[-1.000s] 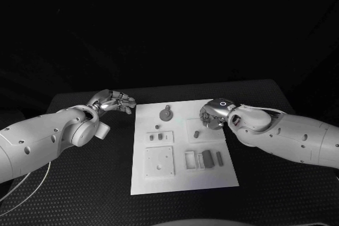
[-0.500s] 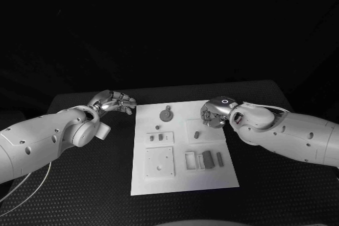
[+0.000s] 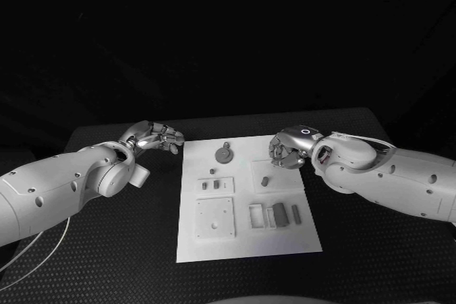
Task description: Assemble the parts on the task board
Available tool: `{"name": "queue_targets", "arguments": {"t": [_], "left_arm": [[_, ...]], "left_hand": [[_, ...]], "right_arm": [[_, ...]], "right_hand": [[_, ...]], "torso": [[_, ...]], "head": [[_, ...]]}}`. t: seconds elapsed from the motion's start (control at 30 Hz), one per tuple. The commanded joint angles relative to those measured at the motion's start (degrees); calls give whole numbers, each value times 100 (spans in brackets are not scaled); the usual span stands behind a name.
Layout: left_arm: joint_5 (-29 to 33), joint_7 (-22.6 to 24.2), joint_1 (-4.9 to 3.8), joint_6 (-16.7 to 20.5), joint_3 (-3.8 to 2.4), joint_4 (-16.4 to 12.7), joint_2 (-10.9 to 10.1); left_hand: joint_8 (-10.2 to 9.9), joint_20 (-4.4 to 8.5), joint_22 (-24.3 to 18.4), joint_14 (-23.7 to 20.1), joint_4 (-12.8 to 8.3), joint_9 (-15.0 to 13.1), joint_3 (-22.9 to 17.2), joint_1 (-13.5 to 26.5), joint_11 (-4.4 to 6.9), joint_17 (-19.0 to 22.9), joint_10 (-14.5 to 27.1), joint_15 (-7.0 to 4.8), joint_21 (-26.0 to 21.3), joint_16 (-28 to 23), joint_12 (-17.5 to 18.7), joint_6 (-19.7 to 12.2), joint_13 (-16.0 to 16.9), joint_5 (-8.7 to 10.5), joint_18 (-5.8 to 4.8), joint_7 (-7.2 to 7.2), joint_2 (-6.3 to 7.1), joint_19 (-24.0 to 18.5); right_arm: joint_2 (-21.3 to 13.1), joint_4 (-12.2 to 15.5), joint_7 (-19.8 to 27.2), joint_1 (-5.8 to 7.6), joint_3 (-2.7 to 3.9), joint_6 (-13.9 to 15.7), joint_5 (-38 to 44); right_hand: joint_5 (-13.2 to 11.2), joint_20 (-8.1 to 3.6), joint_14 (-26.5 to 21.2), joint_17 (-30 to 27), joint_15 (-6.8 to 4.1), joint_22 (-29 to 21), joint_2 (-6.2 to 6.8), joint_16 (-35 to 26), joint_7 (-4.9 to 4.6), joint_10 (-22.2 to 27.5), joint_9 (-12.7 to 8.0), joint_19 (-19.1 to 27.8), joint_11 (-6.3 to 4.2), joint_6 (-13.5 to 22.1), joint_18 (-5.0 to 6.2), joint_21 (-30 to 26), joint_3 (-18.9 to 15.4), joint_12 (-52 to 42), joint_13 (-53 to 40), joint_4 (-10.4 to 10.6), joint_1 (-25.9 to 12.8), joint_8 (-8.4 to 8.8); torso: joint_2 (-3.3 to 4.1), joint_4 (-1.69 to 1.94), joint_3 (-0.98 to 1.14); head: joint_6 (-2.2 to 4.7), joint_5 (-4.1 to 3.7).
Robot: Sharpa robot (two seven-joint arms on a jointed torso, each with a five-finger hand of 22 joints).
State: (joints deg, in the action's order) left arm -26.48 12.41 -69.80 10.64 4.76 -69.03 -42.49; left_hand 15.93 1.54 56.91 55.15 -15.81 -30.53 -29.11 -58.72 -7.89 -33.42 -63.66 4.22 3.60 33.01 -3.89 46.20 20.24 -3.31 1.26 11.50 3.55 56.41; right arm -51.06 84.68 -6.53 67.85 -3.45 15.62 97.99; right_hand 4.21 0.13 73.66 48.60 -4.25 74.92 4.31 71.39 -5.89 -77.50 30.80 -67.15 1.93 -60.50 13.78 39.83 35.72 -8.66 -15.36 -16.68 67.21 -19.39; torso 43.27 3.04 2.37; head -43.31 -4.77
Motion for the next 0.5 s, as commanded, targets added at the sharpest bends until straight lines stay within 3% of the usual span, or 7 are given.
{"name": "queue_targets", "arguments": {"t": [0.03,0.37,0.5], "left_arm": [[37,36,-5,-54,-5,1,13],[37,44,-6,-45,-5,100,74],[37,57,-6,-32,-5,122,88]], "left_hand": [[-12,-36,-11,12,2,-7,29,55,-1,-11,26,27,25,-21,-3,-44,-6,-2,44,2,-3,-10],[-11,-36,-13,12,2,-8,28,53,-1,-17,28,27,25,-26,-3,-45,-6,-3,44,3,-3,-10],[-11,-36,-15,12,2,-9,29,52,-1,-20,29,27,25,-29,-3,-47,-6,-3,44,3,-3,-10]], "right_arm": [[-17,257,44,4,8,-114,-310],[187,768,118,4,8,-92,-332],[335,826,139,3,5,-116,-295]], "right_hand": [[39,1,0,10,-32,113,-72,28,13,-25,50,-28,-20,-41,122,30,15,-2,-11,-1,-6,-19],[39,1,-4,12,-32,112,-81,24,10,-19,57,-26,-19,-33,122,27,16,3,-18,-1,-7,-17],[39,2,-6,13,-32,111,-85,23,10,-17,60,-25,-18,-29,122,25,16,6,-21,-1,-7,-17]], "torso": [[-2,-4,-3],[-15,5,-14],[-10,11,-20]], "head": [[-3,30],[-20,227],[-32,371]]}}
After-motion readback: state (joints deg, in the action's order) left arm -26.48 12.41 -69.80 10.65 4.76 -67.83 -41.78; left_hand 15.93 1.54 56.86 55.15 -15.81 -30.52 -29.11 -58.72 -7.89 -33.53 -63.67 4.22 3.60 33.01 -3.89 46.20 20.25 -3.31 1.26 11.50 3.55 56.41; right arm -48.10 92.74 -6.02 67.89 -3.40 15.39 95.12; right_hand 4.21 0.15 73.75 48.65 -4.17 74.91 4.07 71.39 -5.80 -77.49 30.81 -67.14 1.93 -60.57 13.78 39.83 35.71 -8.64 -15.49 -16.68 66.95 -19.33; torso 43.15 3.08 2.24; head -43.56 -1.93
